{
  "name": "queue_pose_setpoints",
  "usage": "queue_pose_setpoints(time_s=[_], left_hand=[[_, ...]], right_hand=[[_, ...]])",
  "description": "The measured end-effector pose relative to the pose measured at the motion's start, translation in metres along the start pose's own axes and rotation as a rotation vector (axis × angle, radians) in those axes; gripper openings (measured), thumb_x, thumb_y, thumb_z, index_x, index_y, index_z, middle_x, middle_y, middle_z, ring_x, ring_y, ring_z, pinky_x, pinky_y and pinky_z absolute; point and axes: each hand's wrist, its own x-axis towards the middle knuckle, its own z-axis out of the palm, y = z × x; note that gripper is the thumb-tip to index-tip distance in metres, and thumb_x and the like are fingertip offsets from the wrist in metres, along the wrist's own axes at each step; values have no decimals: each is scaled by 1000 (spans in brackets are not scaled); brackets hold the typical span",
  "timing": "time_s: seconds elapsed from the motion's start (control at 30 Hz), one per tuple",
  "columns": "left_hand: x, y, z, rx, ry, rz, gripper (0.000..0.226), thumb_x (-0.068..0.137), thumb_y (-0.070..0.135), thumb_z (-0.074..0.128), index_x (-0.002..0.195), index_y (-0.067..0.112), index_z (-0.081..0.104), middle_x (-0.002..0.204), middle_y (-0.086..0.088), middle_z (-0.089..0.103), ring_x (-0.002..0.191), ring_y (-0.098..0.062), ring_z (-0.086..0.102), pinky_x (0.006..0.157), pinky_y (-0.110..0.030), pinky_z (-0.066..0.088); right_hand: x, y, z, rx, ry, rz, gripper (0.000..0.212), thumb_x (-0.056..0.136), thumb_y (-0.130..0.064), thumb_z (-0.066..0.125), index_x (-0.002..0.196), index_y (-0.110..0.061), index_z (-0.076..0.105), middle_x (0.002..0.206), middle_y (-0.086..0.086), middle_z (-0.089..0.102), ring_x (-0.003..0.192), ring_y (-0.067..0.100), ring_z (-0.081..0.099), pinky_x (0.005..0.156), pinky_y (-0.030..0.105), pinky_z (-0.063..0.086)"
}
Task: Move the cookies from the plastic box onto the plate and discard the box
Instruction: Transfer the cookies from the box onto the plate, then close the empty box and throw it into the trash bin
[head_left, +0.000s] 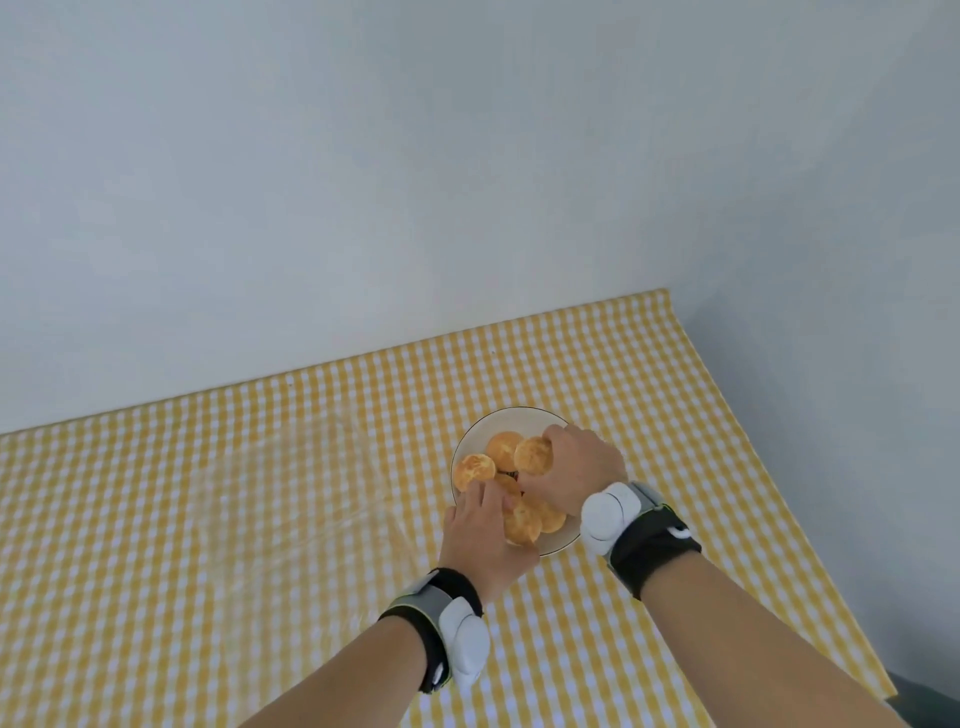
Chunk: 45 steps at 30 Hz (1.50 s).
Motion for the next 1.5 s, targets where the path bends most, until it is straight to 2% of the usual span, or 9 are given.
queue_pose_setpoints(time_s=[0.13, 0.27, 0.57, 0.8, 0.93, 1.07, 1.2, 1.3, 1.5], left_hand=[[-2, -5, 0, 28, 14, 21, 48, 66, 43, 64, 107, 26, 46, 108, 12, 44, 103, -11, 45, 89, -30, 36], [-13, -11, -7, 29, 43, 69, 46, 69, 53, 62, 104, 28, 45, 108, 14, 44, 102, -8, 43, 88, -29, 34], [-60, -64, -51, -57, 186, -85, 38, 82, 45, 64, 112, 31, 46, 112, 18, 44, 105, -3, 46, 94, -24, 27], [-101, -153, -125, -72, 422, -414, 44, 84, 35, 68, 122, 22, 49, 127, 3, 49, 116, -21, 52, 103, -46, 37], [-98, -211, -162, -232, 435, -739, 67, 83, 33, 70, 139, 13, 39, 144, -16, 43, 124, -38, 49, 100, -57, 43], [-82, -230, -181, -551, 255, -871, 66, 90, 27, 65, 145, 7, 34, 143, -21, 47, 113, -37, 55, 86, -43, 45], [-75, -237, -182, -567, 216, -843, 43, 91, 16, 61, 132, 6, 52, 110, -17, 63, 82, -29, 57, 70, -37, 46], [-79, -239, -181, -632, 290, -798, 25, 90, 7, 58, 114, 6, 56, 85, -7, 58, 64, -21, 53, 56, -30, 42], [-105, -239, -175, -621, 355, -548, 9, 88, 1, 59, 92, 5, 52, 90, -5, 58, 79, -25, 59, 61, -29, 45]], right_hand=[[2, 3, 6, 44, -30, -57, 64, 81, -60, 53, 132, -21, 49, 130, -1, 56, 114, 22, 55, 90, 39, 49], [-8, 15, 10, 258, 165, 16, 59, 91, -53, 48, 141, -22, 42, 136, -3, 51, 115, 20, 56, 85, 38, 51], [-44, -3, 30, 437, 280, -28, 29, 96, -33, 48, 124, -25, 53, 116, -12, 58, 92, 10, 60, 71, 33, 55], [-86, -68, 71, 612, 19, -197, 12, 93, -30, 53, 103, -35, 58, 80, -8, 63, 57, 6, 56, 54, 21, 48], [-104, -84, 99, 600, -87, -183, 19, 94, -30, 52, 109, -33, 63, 100, -16, 64, 91, 2, 59, 79, 26, 51], [-115, -89, 116, 506, -251, -96, 30, 99, -31, 47, 126, -25, 60, 123, -10, 57, 108, 10, 56, 83, 20, 44], [-123, -94, 123, 581, -331, 10, 28, 99, -28, 46, 123, -25, 61, 111, -1, 65, 78, 8, 63, 66, 16, 46], [-124, -96, 129, 629, -316, 58, 31, 99, -22, 44, 123, -20, 62, 118, 0, 62, 88, 13, 62, 78, 30, 54], [-131, -101, 124, 797, -332, 173, 33, 101, -17, 42, 129, -13, 59, 112, -5, 62, 97, 16, 66, 73, 28, 56]])
